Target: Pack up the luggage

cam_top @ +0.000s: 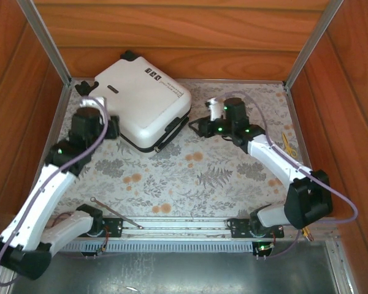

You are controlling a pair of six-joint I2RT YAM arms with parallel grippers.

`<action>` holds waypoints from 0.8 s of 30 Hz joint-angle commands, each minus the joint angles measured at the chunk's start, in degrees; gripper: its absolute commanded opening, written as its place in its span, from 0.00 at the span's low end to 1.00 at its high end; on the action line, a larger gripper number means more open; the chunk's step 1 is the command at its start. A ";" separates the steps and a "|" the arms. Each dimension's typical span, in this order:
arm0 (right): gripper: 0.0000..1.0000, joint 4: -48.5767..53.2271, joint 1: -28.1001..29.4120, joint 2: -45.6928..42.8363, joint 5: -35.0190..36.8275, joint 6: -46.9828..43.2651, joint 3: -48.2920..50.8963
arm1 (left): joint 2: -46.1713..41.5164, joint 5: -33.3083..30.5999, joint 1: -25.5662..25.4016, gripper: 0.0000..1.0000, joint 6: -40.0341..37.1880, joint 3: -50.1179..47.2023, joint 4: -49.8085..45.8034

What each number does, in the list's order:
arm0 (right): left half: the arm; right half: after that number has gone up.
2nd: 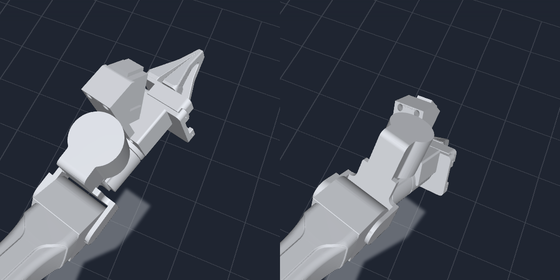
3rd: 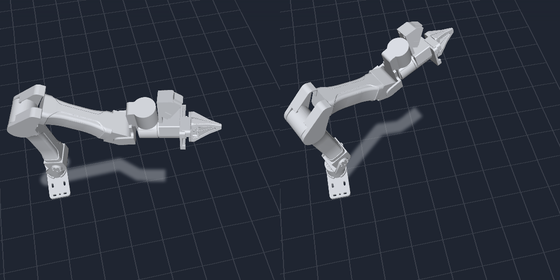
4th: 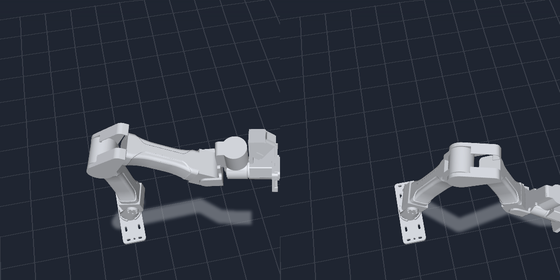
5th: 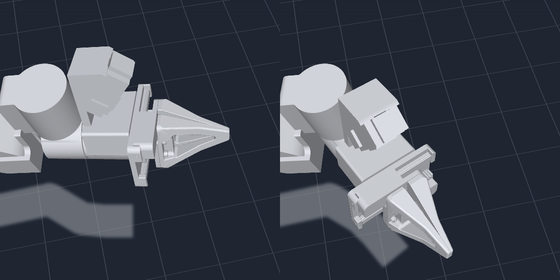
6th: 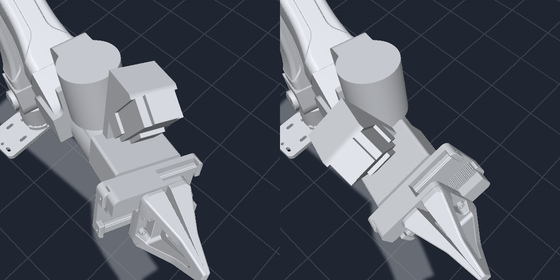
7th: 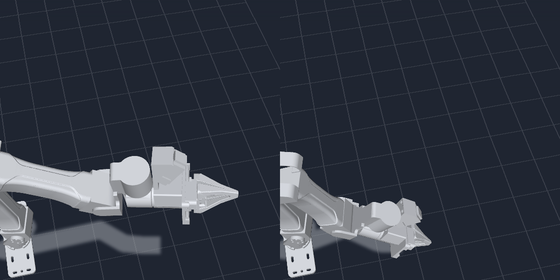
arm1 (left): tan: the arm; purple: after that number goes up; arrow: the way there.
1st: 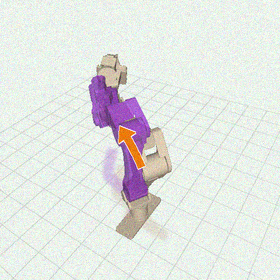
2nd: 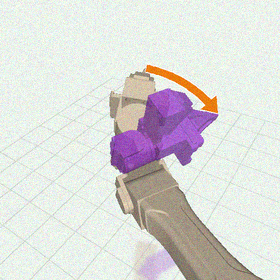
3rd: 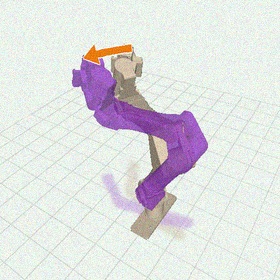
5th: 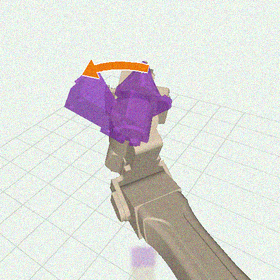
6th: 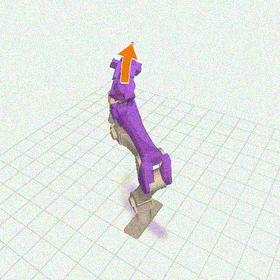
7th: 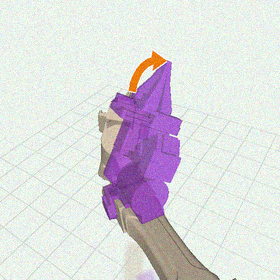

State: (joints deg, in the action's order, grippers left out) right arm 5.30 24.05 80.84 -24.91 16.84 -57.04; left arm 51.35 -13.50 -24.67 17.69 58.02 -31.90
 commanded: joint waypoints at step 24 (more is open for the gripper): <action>0.57 -56.81 -3.04 42.49 -23.32 45.91 -1.46 | 9.83 -28.01 -36.86 0.63 39.54 -28.64 27.93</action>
State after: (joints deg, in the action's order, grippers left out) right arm -48.18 20.32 121.27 -46.19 61.10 -56.60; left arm 60.05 -37.60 -61.17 52.58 28.75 -6.57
